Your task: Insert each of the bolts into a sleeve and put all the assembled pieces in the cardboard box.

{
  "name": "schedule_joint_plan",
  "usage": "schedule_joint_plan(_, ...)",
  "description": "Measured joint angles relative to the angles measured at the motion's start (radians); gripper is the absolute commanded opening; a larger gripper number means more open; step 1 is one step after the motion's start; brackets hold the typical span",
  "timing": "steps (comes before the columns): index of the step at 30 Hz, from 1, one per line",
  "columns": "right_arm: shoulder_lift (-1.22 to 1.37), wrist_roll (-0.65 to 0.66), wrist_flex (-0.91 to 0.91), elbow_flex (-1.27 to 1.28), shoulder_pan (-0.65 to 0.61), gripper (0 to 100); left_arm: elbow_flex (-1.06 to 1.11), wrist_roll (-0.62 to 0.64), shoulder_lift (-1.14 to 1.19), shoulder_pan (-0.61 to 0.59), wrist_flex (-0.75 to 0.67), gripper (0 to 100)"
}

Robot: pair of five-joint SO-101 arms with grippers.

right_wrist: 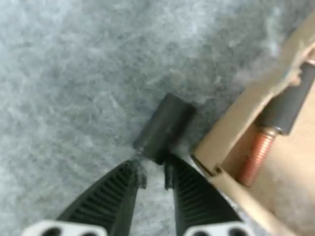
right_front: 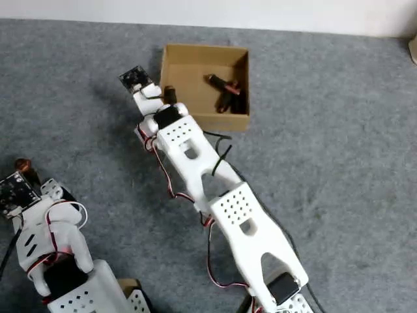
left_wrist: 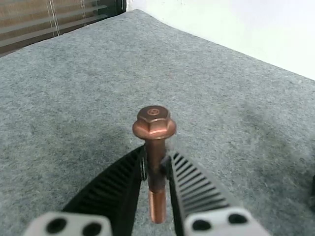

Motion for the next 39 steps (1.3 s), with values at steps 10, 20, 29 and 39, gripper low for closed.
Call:
schedule_joint_plan(10,0.000,-0.006,0.012,-0.003,0.002,0.5,0.000,0.000,0.000,0.000,0.000,1)
schedule_joint_plan(20,0.021,-0.006,0.207,-0.275,-0.002,0.5,0.000,0.000,0.000,0.000,0.000,1)
schedule_joint_plan(29,-0.023,0.035,0.454,-0.514,0.080,0.5,0.000,0.000,0.000,0.009,0.000,1)
schedule_joint_plan(39,-0.207,0.046,0.503,-0.531,0.006,1.0,0.000,-0.002,0.000,0.051,0.000,1)
